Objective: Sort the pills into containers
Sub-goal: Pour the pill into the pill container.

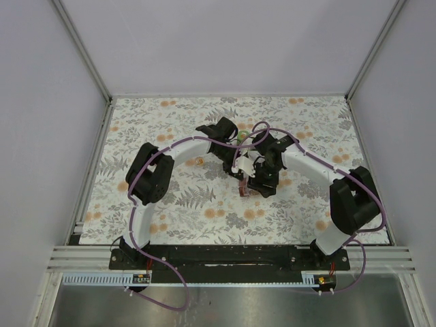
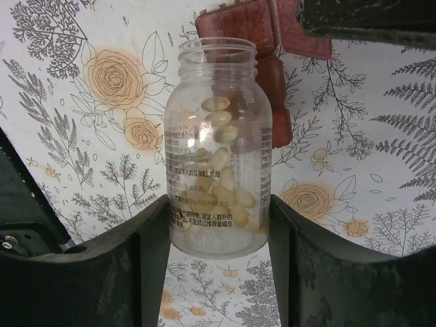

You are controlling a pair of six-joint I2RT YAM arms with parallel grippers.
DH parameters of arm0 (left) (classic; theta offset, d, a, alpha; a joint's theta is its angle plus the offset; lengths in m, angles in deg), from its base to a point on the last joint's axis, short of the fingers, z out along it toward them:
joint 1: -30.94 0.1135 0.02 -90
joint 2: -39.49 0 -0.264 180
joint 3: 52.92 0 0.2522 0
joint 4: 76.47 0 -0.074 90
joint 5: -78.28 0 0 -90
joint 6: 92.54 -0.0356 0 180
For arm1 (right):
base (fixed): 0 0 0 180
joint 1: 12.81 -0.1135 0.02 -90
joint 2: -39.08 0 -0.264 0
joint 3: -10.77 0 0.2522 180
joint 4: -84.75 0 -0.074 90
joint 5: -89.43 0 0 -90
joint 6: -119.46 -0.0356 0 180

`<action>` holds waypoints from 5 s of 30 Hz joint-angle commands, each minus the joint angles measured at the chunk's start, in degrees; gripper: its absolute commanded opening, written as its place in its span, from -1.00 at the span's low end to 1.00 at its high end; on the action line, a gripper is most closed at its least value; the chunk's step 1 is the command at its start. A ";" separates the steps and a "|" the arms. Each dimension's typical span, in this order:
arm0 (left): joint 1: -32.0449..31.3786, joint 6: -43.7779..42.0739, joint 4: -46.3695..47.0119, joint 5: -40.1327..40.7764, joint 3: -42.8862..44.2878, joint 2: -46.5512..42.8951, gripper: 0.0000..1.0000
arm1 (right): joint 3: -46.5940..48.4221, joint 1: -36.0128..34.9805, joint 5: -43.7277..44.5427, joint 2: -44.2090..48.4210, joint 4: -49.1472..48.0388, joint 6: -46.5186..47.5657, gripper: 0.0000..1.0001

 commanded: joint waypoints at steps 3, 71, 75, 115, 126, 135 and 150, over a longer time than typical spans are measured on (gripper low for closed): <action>-0.52 -1.08 0.57 -0.06 1.25 0.41 -1.00 | 2.46 -1.35 0.76 -0.73 0.26 -0.99 -1.00; -1.75 -2.40 1.28 0.64 -1.39 -1.70 -1.00 | 8.70 -3.28 5.69 -3.63 3.78 -7.05 -1.00; -1.84 -2.31 1.28 0.73 -1.30 -1.70 -1.00 | 6.77 -3.19 5.07 -1.96 1.58 -7.32 -1.00; -1.92 -3.10 1.28 1.17 -2.18 -5.04 -1.00 | 1.40 -3.02 5.07 3.49 -2.38 -8.63 -1.00; -1.92 -2.66 1.28 0.64 -2.35 -5.57 -1.00 | 0.79 -3.10 5.60 3.40 -3.34 -9.25 -1.00; -1.92 -2.66 1.28 0.47 -2.44 -5.39 -0.76 | -0.44 -3.10 6.65 2.70 -4.66 -9.16 -1.00; -1.92 -2.57 1.28 0.20 -2.44 -5.66 -0.55 | -1.85 -3.10 8.50 2.17 -5.71 -8.99 -1.00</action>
